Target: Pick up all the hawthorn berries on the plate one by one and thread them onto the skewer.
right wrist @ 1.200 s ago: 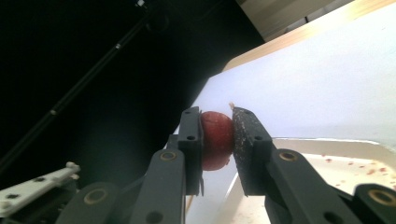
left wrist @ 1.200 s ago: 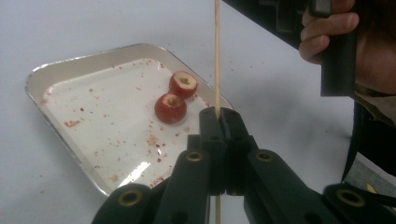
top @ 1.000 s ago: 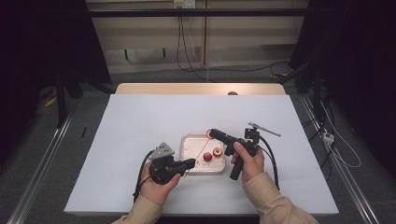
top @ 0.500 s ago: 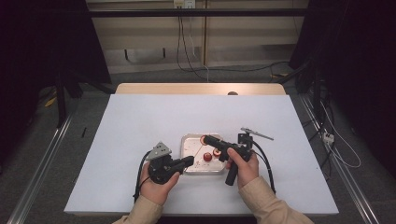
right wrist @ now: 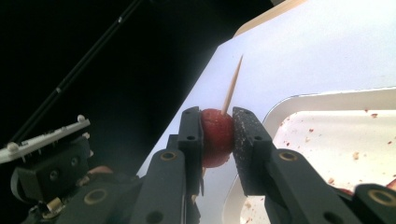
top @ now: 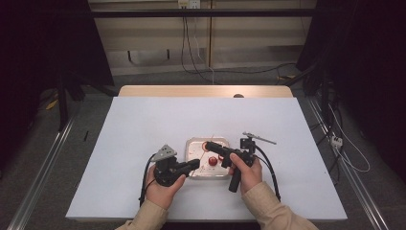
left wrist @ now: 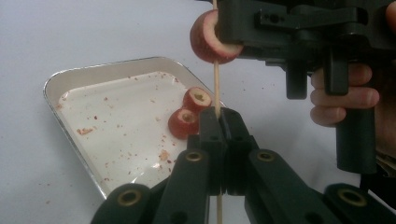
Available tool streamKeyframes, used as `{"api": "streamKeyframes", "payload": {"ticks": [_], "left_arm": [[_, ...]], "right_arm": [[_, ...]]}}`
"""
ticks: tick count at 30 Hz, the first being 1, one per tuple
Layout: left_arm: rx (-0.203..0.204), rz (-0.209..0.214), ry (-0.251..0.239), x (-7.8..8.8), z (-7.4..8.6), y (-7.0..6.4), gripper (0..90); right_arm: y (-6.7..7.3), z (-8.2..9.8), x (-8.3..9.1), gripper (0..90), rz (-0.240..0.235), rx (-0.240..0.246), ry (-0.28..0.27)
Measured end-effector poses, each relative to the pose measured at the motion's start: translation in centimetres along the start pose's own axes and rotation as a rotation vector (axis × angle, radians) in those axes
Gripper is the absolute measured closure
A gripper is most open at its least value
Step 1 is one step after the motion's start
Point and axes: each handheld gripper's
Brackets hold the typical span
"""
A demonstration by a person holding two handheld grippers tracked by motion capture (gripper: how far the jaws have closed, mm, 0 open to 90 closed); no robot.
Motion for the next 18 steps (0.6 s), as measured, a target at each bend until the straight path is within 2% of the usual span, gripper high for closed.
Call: {"api": "streamKeyframes", "payload": {"ticks": [3,6,9,14,18], "left_arm": [[-0.009,0.001,0.026,-0.2,0.1,0.1,88.3],[-0.013,0.001,0.039,-0.3,0.1,0.0,88.8],[-0.007,-0.005,0.034,-0.2,-0.1,-0.2,89.4],[0.033,0.005,-0.003,-0.3,-0.1,0.2,89.3],[0.028,0.001,0.006,-0.3,-0.1,0.3,89.0]], "right_arm": [[-0.3,-0.1,0.1,74.4,0.000,-0.018,-0.004],[-0.4,-0.2,0.2,74.5,0.001,-0.016,0.002],[-0.3,0.0,0.1,74.5,0.002,-0.009,0.013],[0.0,0.7,-0.4,74.5,-0.012,-0.015,0.047],[-0.1,0.9,-0.6,74.5,-0.008,-0.029,0.054]]}}
Point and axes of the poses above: each handheld gripper's, and its own axes: x roughly backward along the jaws, z roughly out of its underside, y roughly to its left, and after that the axes turned 1 degree about x, right-handed
